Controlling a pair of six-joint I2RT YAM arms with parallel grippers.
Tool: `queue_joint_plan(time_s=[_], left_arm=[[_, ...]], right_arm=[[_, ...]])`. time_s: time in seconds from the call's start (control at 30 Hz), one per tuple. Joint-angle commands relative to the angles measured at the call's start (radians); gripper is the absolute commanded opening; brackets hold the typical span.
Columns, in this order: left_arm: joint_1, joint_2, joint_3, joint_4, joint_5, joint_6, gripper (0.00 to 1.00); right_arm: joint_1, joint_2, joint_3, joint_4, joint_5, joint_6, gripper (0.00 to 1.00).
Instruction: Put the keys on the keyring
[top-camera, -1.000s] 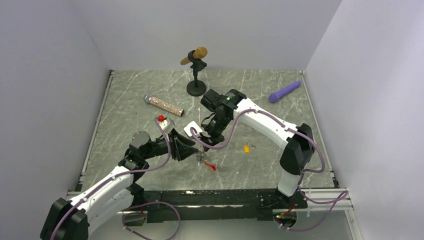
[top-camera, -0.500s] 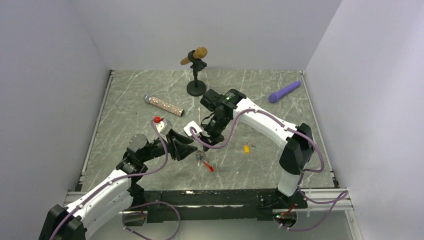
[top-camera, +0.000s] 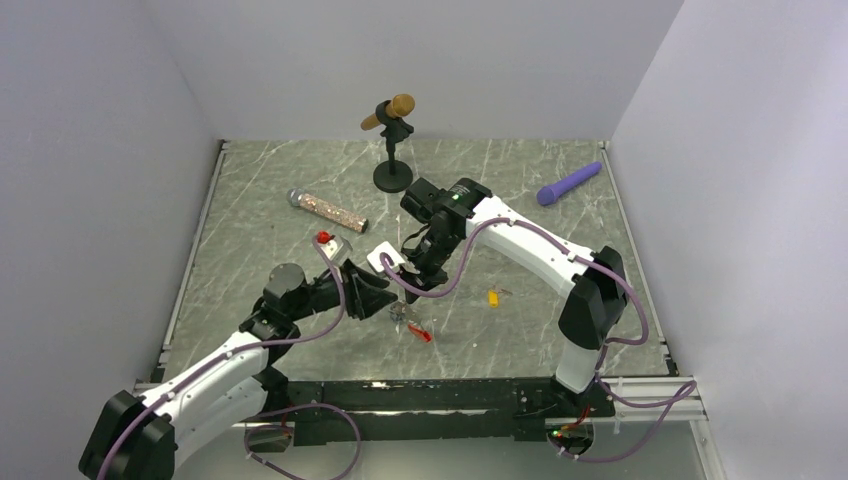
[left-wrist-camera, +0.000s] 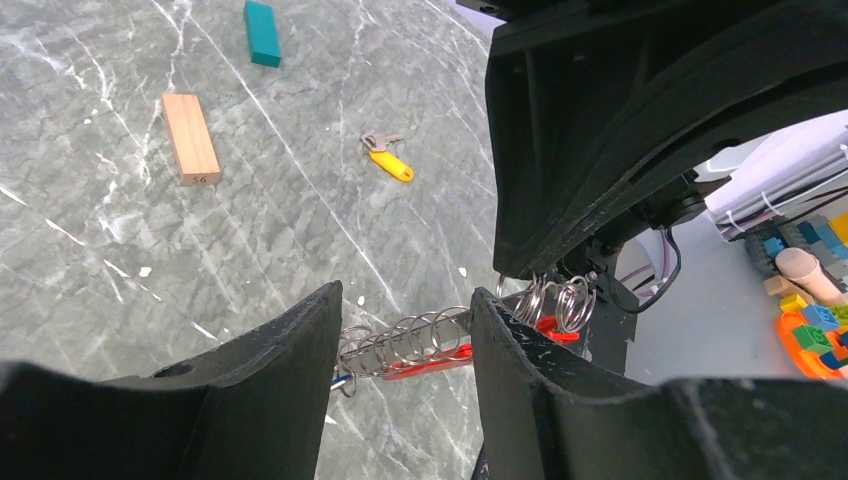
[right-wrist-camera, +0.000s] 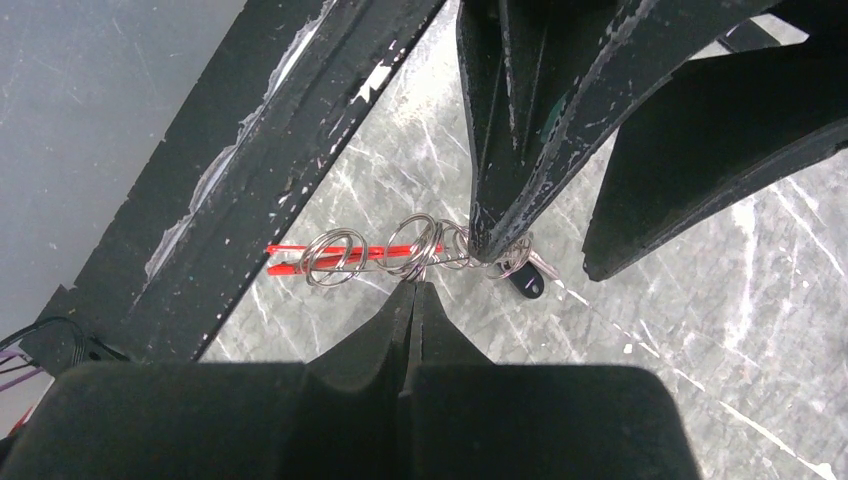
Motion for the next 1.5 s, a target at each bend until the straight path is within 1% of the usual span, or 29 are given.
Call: queue_joint_plan(time_s=[0.0, 0.23, 0.47, 0.73, 1.03, 1.2, 1.3, 1.4, 1.47], left_arm=[[-0.01, 0.026, 0.045, 0.08, 0.047, 0.0, 0.55], [-0.019, 0.027, 0.024, 0.135, 0.148, -0.016, 0.55], [-0.028, 0.004, 0.02, 0.107, 0.178, -0.015, 0.55], [-0.044, 0.022, 0.025, 0.107, 0.185, -0.021, 0.55], [-0.048, 0.038, 0.024, 0.089, 0.152, -0.012, 0.56], [-0.049, 0.044, 0.016, 0.159, 0.179, -0.039, 0.56], [-0.05, 0.054, 0.016, 0.189, 0.199, -0.051, 0.52], [-0.053, 0.067, 0.017, 0.181, 0.21, -0.044, 0.41], [-0.053, 0.074, 0.018, 0.18, 0.219, -0.043, 0.3]], right_arm=[[0.003, -0.012, 0.037, -0.008, -0.041, -0.013, 0.0], [-0.001, -0.006, 0.038, -0.006, -0.034, -0.01, 0.0], [0.0, 0.002, 0.045, -0.007, -0.026, -0.006, 0.0], [0.0, 0.01, 0.055, -0.011, -0.031, -0.003, 0.0], [-0.001, 0.015, 0.049, -0.017, -0.054, -0.008, 0.0], [0.0, 0.02, 0.043, 0.014, -0.038, 0.03, 0.0], [0.0, 0.018, 0.035, 0.026, -0.039, 0.043, 0.0], [-0.001, 0.017, 0.039, 0.022, -0.045, 0.044, 0.0], [-0.002, 0.018, 0.04, 0.023, -0.046, 0.047, 0.0]])
